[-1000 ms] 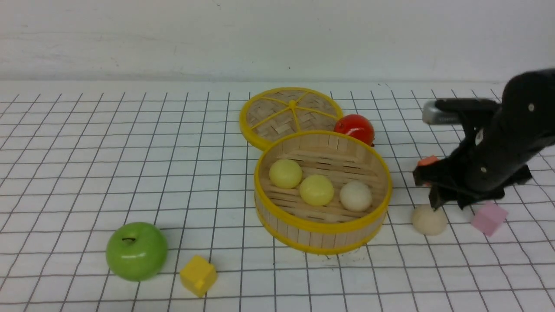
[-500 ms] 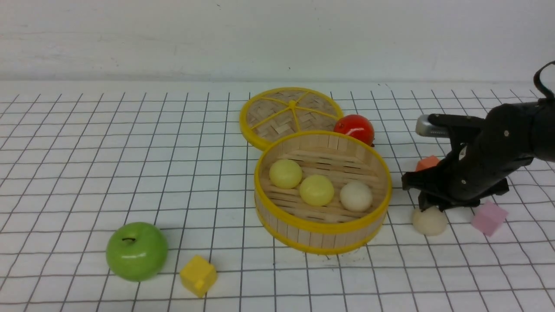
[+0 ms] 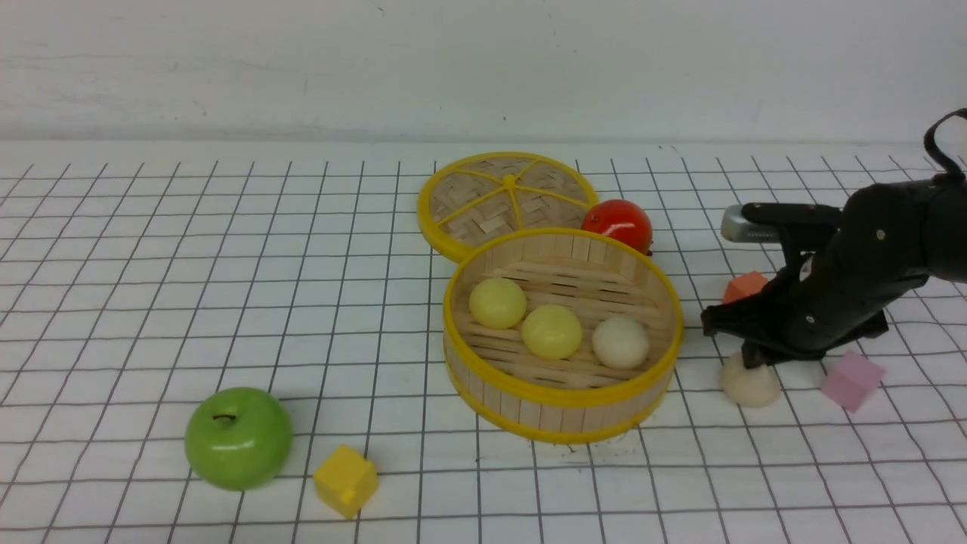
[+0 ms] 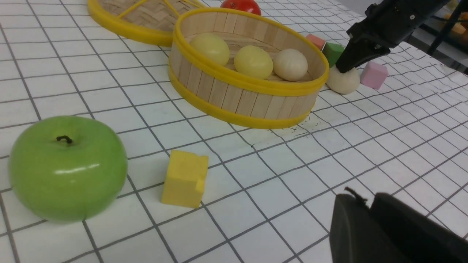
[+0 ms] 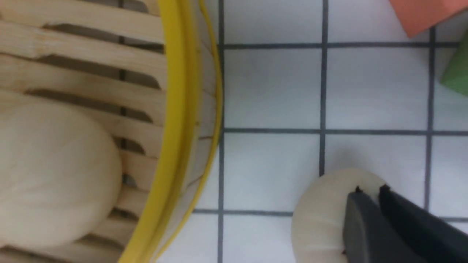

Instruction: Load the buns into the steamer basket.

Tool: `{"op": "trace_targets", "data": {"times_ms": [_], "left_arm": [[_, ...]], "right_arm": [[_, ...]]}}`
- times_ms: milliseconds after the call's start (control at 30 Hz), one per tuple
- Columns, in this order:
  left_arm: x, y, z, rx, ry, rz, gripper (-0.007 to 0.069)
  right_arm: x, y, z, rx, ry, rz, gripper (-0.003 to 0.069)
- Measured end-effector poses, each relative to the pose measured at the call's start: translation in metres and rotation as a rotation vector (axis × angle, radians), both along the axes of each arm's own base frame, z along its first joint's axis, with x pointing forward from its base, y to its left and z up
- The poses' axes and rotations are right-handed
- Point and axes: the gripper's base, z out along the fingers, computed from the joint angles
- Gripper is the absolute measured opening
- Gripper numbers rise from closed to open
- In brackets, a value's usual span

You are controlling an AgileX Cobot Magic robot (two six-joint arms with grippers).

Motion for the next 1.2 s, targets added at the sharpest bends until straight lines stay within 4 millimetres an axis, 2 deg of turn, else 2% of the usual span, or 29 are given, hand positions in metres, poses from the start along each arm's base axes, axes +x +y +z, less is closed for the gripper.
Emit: {"op": "trace_targets", "data": {"times_ms": [67,133,167,200,233,333,433,500,633,733,867,933,967,1000,1033,1100,1200], "left_arm": [[0.000,0.000,0.000,0.000,0.000,0.000,0.0071],[0.000,0.000,0.000,0.000,0.000,0.000,0.0071],[0.000,0.000,0.000,0.000,0.000,0.000,0.0072],[0.000,0.000,0.000,0.000,0.000,0.000,0.0072],[0.000,0.000,0.000,0.000,0.000,0.000,0.0072],[0.000,0.000,0.000,0.000,0.000,0.000,0.0074],[0.000,0.000,0.000,0.000,0.000,0.000,0.0074],[0.000,0.000,0.000,0.000,0.000,0.000,0.0074],[0.000,0.000,0.000,0.000,0.000,0.000,0.0074],[0.000,0.000,0.000,0.000,0.000,0.000,0.0074],[0.000,0.000,0.000,0.000,0.000,0.000,0.0081],[0.000,0.000,0.000,0.000,0.000,0.000,0.0083],[0.000,0.000,0.000,0.000,0.000,0.000,0.0083],[0.000,0.000,0.000,0.000,0.000,0.000,0.0085],[0.000,0.000,0.000,0.000,0.000,0.000,0.0085],[0.000,0.000,0.000,0.000,0.000,0.000,0.0088],[0.000,0.000,0.000,0.000,0.000,0.000,0.0091]], "right_arm": [[-0.005,0.000,0.021,0.012,-0.030,0.004,0.0003],[-0.007,0.002,0.032,0.023,-0.053,0.013,0.0003],[-0.006,0.009,0.051,0.042,-0.106,0.045,0.0005],[-0.006,0.010,0.053,0.047,-0.112,0.046,0.0006],[-0.004,0.024,0.068,0.070,-0.167,0.099,0.0008],[0.005,0.051,0.081,0.124,-0.245,0.173,0.0011],[0.023,0.078,0.074,0.161,-0.286,0.228,0.0011],[0.032,0.085,0.064,0.167,-0.284,0.236,0.0012],[0.064,0.100,0.020,0.155,-0.280,0.238,0.0041],[0.076,0.104,-0.002,0.146,-0.269,0.231,0.0113],[0.080,0.104,0.000,0.149,-0.291,0.228,0.0290],[0.077,0.104,0.010,0.152,-0.291,0.237,0.0396],[0.076,0.104,0.013,0.154,-0.293,0.238,0.0405],[0.068,0.103,0.029,0.153,-0.278,0.260,0.0458],[0.066,0.102,0.034,0.154,-0.283,0.263,0.0461],[0.046,0.096,0.073,0.137,-0.267,0.309,0.0463],[0.006,0.082,0.118,0.115,-0.239,0.319,0.0363]]}}
